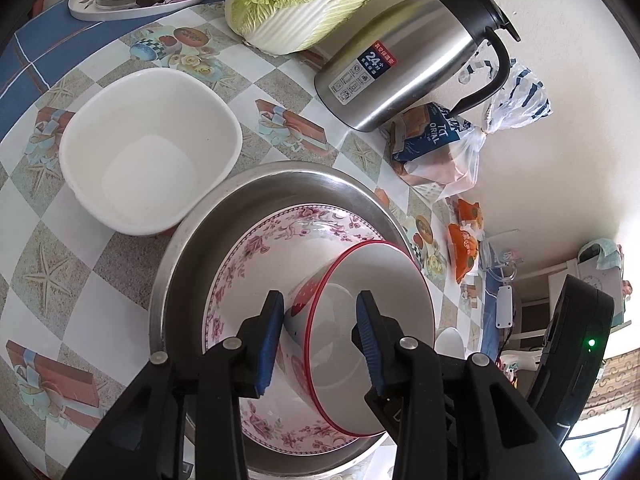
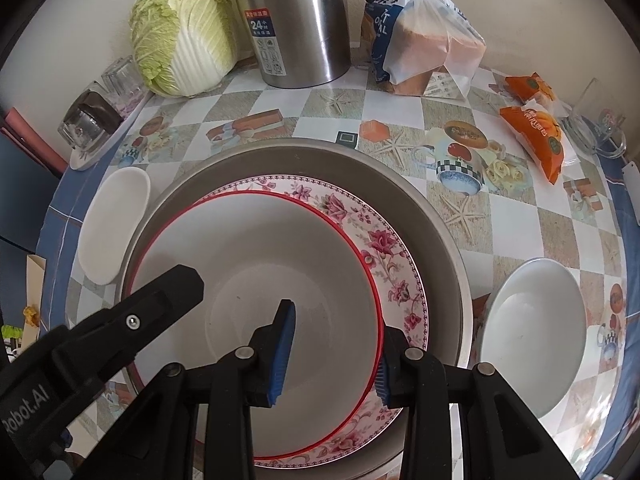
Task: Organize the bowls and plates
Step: 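Lower the red-rimmed bowl onto the floral plate and open both grippers, then move both tools toward the white square bowl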
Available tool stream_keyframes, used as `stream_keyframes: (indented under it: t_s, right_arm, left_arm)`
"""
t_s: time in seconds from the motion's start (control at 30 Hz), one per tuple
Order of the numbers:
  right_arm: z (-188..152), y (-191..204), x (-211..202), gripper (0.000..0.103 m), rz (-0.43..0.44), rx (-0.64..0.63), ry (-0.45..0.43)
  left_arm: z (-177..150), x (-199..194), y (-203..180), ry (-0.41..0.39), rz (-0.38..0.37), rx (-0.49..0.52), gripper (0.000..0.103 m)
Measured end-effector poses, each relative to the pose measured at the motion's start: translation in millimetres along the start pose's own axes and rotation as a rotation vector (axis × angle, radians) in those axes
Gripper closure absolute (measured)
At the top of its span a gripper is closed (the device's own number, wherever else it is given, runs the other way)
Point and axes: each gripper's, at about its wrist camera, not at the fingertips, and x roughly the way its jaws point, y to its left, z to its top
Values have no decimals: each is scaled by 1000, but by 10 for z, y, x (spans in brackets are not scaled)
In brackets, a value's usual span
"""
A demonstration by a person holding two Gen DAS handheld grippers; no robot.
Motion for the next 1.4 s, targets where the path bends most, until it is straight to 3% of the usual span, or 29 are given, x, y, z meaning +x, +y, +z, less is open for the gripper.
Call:
stream_keyframes:
  t_s: [0.33, 0.6, 0.8, 1.03, 1.2, 1.4]
  right_arm:
    - [7, 19, 11, 60, 0, -9, 8]
    - [34, 15, -151, 52, 0, -17, -31]
    - [56, -2, -305, 45, -15, -18, -67]
    - [82, -39, -381, 32, -24, -13, -88]
    - [91, -51, -414, 22, -27, -16, -110]
    - [97, -102, -424, 12, -29, -2, -121]
  left_arm:
    - [9, -13, -1, 12, -6, -5, 62]
    - [36, -188, -75, -34, 18, 25, 61]
    - [73, -355, -119, -86, 68, 62, 52]
    - [99, -463, -121, -96, 104, 70, 31]
    - [95, -465, -98, -108, 156, 72, 29]
    - [102, -506, -48, -155, 193, 49, 14]
